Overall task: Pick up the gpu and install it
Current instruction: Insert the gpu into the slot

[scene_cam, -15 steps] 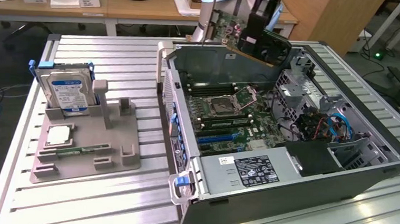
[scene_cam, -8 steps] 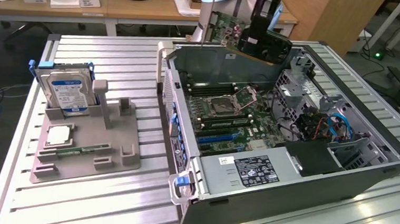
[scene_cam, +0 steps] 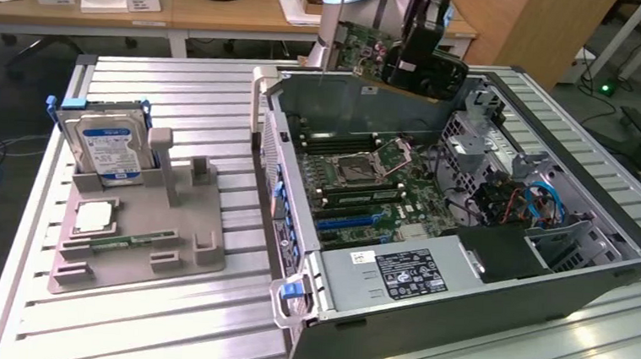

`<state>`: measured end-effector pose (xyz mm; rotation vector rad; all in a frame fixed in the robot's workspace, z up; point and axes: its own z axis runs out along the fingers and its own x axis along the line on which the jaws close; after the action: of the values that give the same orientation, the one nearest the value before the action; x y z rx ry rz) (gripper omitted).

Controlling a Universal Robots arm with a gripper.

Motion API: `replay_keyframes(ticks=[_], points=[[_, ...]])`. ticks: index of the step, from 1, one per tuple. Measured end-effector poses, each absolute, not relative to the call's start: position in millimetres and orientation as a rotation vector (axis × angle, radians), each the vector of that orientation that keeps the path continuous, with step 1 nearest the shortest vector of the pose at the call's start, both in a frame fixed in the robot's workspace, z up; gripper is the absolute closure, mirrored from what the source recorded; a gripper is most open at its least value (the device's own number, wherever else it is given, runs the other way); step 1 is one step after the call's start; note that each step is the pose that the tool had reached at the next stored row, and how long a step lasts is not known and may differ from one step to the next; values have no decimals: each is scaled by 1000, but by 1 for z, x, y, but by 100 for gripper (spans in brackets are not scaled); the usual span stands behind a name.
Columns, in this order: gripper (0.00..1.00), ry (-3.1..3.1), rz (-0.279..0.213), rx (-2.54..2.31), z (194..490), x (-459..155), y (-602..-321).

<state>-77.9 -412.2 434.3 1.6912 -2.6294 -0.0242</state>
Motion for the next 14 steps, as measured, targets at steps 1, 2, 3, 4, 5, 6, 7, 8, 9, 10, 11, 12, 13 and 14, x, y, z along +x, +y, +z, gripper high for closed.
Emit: replay_keyframes(ticks=[1,2,3,4,5,6,7,8,9,10,11,12,13,14], points=[[72,-2618,-24,1708,434,-78,-412],[72,-2606,-24,1726,434,-78,-412],[72,-2594,-24,1744,434,-78,-412],[72,-2582,-23,1762,434,-78,-412],[72,-2569,-23,1781,434,-78,-412],[72,-2556,-23,1799,434,-78,-412],[72,-2543,-23,1817,434,-78,-412],[72,-2531,-23,1834,434,-78,-412],[72,-2518,-22,1851,434,-78,-412],[72,-2505,-22,1868,434,-78,-412],[72,-2491,-22,1887,434,-78,-412],[72,-2478,-22,1904,434,-78,-412],[72,-2463,-22,1924,434,-78,-412],[72,-2447,-22,1943,434,-78,-412]])
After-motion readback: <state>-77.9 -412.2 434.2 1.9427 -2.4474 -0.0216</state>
